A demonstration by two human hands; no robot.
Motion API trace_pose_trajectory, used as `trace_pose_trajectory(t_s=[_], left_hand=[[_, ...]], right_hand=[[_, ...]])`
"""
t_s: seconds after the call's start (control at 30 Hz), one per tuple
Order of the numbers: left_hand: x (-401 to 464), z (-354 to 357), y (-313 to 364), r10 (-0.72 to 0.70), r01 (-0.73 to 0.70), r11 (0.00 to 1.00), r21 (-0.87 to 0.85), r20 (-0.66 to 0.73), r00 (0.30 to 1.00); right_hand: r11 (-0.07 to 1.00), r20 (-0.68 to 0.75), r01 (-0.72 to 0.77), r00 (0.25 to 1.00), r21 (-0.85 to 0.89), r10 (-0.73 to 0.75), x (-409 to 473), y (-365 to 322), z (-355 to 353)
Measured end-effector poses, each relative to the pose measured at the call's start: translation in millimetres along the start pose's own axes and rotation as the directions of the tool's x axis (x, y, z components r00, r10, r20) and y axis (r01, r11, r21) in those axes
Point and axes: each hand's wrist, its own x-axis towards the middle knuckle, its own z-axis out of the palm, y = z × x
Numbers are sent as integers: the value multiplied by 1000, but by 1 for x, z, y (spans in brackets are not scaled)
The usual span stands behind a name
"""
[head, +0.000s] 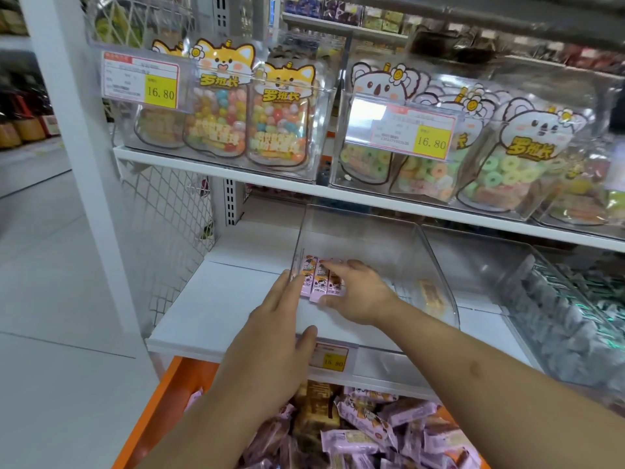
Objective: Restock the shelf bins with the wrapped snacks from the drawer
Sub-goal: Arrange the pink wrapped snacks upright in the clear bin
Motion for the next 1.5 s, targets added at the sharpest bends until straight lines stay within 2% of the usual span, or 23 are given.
trace_pose_trajectory(t_s=[0.17,0.43,0.5,0.63,0.73,0.87,1.1,1.3,1.43,1.5], left_hand=[[-12,-8,13,-3,7,994,109,-37,999],[-70,2,43,105,-90,981,171,-78,991],[-87,22,45,110,-109,984,144,1,994],[-111,74,25,106,-172,958,230,271,957],[-113,104,13,82,-228,918,325,406,910],[-96,137,3,41,-254,880,402,468,883],[-62,206,-23,-71,-191,849,492,465,882],[-56,222,-28,-131,-172,799,577,445,886],[-67,207,-25,-107,-173,806,566,427,898],[-75,192,-15,-114,-154,830,537,432,895]], right_hand=[[994,-35,65,997,93,-62,-59,6,-37],[982,-118,87,991,166,-67,-211,0,-76],[982,-89,74,994,173,-59,-242,8,-61],[986,112,-54,993,157,36,-280,42,-5],[974,286,-214,941,79,183,-292,75,37],[974,368,-222,910,48,189,-296,100,74],[975,395,-219,892,-45,219,-279,104,110],[975,414,-213,883,-66,221,-281,104,113],[965,371,-261,897,4,241,-284,99,92],[944,335,-312,906,111,260,-286,97,76]])
